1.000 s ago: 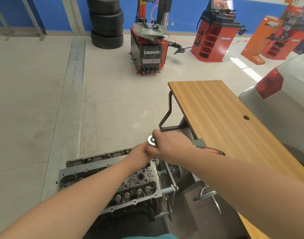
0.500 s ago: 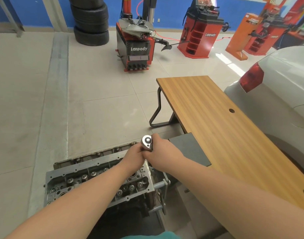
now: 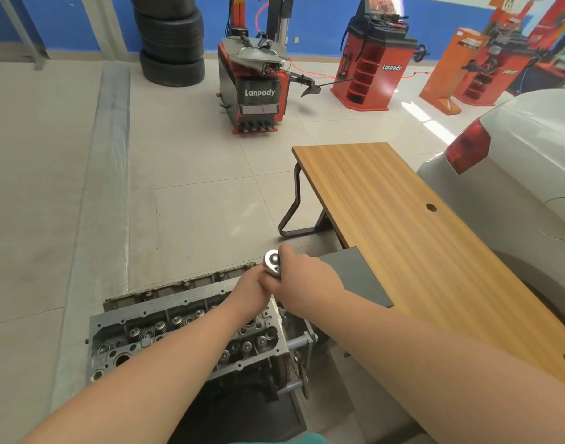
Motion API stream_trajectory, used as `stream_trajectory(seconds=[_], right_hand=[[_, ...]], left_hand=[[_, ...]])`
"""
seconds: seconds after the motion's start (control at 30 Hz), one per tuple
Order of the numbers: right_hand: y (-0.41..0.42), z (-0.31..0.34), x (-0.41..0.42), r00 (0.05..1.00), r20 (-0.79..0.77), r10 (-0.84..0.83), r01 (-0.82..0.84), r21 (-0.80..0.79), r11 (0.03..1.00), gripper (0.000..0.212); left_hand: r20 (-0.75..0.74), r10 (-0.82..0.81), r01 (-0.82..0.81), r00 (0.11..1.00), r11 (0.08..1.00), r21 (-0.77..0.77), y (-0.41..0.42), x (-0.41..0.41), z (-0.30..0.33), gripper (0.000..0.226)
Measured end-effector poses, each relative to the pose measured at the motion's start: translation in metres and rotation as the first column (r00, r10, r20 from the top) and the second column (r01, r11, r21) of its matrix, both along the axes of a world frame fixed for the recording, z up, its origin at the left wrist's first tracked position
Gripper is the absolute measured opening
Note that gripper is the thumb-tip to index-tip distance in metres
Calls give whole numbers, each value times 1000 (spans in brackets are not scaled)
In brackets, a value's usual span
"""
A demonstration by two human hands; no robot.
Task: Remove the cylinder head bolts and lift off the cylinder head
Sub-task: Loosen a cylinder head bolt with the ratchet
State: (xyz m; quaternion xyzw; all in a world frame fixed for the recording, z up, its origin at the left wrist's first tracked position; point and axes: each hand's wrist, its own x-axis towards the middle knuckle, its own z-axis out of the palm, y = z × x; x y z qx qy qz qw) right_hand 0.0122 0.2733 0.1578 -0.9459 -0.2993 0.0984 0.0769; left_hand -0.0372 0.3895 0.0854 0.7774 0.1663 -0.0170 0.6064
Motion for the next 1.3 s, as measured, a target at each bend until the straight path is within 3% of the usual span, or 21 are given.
stream_trajectory(seconds=[0.23,0.53,0.63,0.8,0.87,0.97,1.0,1.3], right_hand=[[0,4,11,999,3,33,-33,-102,994,46],[1,11,20,994,-56,92,-99,-122,988,23],[0,11,24,991,-78,106,-117,-146,982,29],[-1,10,29,988,-74,136,-146,-150,978,33],[-1,10,31,986,-84,141,-152,-136,979,32],[-1,12,33,982,-110,156,-169,-117,979,29],[-1,12,34,980,-118,161,-174,-117,978,28],[0,17,39,966,-168,198,-221,-125,967,27]], left_hand=[[-48,38,-40,998,999,-37,-7,4,2,47],[-17,-14,12,1000,994,-105,1,1,4,33],[22,-45,47,999,990,-135,2,-5,1,26],[97,-84,115,992,917,-382,9,-10,2,19],[115,-60,102,992,907,-408,8,-11,0,38],[64,-9,28,998,949,-314,3,-12,0,95],[49,16,-1,999,958,-287,1,-12,0,104],[123,192,-139,974,927,-348,-24,-11,-1,99]])
